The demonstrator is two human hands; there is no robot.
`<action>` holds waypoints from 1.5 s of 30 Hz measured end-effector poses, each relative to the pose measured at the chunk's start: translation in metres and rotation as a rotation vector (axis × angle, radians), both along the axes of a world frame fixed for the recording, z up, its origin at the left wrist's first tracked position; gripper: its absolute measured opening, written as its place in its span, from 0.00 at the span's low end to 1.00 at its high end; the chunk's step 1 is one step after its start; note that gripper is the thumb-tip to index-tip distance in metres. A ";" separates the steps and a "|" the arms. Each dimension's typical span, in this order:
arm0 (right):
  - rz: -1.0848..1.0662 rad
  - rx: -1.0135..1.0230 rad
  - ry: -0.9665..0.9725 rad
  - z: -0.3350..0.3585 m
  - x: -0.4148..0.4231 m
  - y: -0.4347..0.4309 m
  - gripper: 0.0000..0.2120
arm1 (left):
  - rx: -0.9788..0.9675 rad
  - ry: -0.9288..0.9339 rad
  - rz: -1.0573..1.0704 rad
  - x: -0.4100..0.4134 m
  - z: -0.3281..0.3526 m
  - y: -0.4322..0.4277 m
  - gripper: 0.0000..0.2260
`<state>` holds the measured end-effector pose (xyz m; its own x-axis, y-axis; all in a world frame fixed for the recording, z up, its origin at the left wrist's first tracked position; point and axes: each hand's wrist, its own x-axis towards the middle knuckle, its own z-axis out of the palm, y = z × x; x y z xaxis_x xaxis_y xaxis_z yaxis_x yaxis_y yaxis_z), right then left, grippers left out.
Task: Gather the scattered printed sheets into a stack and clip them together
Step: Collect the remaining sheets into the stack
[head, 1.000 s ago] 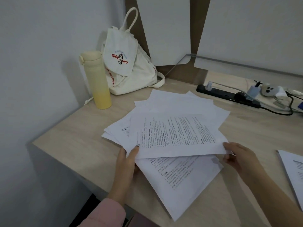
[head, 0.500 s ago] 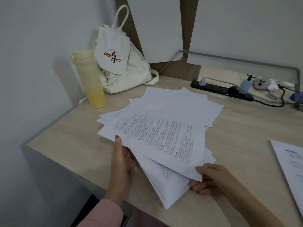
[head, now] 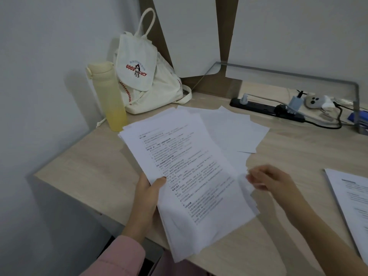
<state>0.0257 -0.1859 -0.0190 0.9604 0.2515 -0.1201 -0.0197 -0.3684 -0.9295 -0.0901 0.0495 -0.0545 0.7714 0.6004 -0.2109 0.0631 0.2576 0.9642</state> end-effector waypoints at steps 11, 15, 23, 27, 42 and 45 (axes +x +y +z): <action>0.309 0.143 0.113 0.042 0.021 0.014 0.21 | 0.134 -0.193 -0.121 -0.002 0.056 0.001 0.15; 0.255 0.205 -0.082 0.071 0.017 0.006 0.18 | 0.188 -0.260 -0.100 0.006 0.078 0.005 0.15; 0.251 0.452 -0.123 0.089 0.006 -0.004 0.14 | 0.284 -0.358 -0.116 0.024 0.100 -0.010 0.16; 0.210 0.456 -0.065 0.069 -0.001 -0.003 0.20 | 0.267 -0.356 -0.130 0.024 0.096 -0.019 0.15; 0.090 0.310 -0.220 0.095 -0.002 -0.008 0.12 | 0.438 -0.437 -0.232 0.037 0.122 -0.029 0.19; 0.026 0.330 -0.202 0.090 -0.003 -0.010 0.10 | 0.443 -0.420 -0.223 0.041 0.122 -0.035 0.18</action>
<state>0.0227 -0.1954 0.0715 0.9491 0.2699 0.1623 0.1812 -0.0465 -0.9823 -0.0487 0.0144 0.0670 0.8504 0.3773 0.3668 -0.3366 -0.1456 0.9303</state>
